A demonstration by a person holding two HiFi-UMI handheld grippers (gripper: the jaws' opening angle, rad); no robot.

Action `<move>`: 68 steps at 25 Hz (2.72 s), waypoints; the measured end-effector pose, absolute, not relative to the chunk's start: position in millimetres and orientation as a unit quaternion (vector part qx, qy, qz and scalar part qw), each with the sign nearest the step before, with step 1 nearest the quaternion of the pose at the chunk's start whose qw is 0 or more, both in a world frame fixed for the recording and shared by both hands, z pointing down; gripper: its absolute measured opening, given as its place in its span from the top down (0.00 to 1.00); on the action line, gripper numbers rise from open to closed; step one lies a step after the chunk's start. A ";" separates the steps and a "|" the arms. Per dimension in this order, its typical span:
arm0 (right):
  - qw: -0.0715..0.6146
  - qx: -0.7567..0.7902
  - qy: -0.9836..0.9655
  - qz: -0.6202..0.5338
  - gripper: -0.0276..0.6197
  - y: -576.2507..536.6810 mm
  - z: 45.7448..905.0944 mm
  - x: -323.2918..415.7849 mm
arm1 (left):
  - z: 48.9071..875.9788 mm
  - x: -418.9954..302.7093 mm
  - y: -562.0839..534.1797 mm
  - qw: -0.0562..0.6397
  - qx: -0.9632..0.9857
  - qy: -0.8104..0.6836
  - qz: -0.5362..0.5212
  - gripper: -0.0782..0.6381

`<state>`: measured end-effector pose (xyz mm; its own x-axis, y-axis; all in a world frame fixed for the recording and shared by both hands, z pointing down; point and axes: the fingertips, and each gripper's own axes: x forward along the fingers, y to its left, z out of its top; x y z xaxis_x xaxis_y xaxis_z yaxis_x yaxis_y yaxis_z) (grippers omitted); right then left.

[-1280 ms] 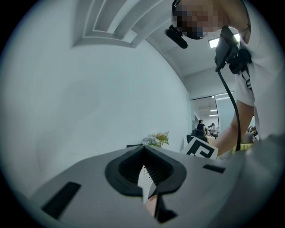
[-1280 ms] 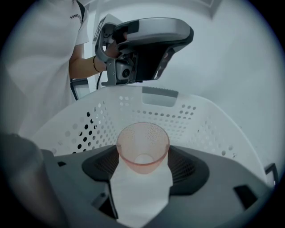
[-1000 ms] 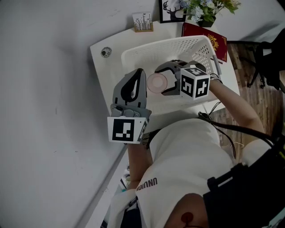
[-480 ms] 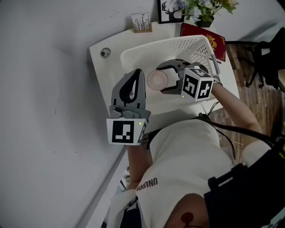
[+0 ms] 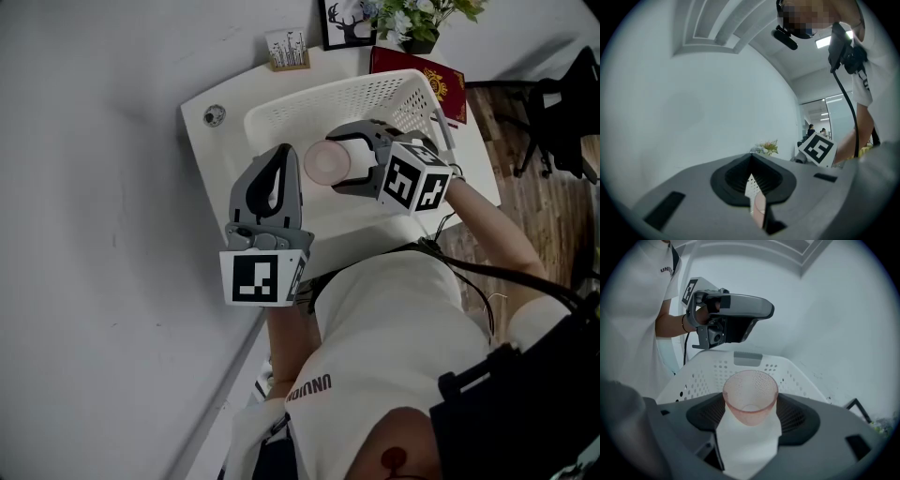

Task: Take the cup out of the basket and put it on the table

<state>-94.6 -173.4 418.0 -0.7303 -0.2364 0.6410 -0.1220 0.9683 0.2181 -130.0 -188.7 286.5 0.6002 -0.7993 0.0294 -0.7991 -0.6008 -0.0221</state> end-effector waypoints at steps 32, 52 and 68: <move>0.254 0.257 -0.930 -0.073 0.40 -195.1 363.4 -67.9 | 279.4 -129.3 -185.0 0.000 -0.878 0.480 -0.005 0.87; 0.167 0.315 -0.932 -0.071 0.40 -198.7 311.0 -63.3 | 272.2 -132.4 -182.0 -0.001 -0.869 0.494 0.005 0.87; 0.093 0.322 -0.938 -0.095 0.40 -197.2 275.6 -61.1 | 265.6 -136.0 -181.1 0.002 -0.865 0.501 0.013 0.87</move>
<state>-61.1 -197.2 275.6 -0.7758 -0.6208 0.1129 -0.5858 0.7751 0.2368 -136.0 -181.1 265.6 0.4978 -0.8670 -0.0243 -0.8671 -0.4981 0.0100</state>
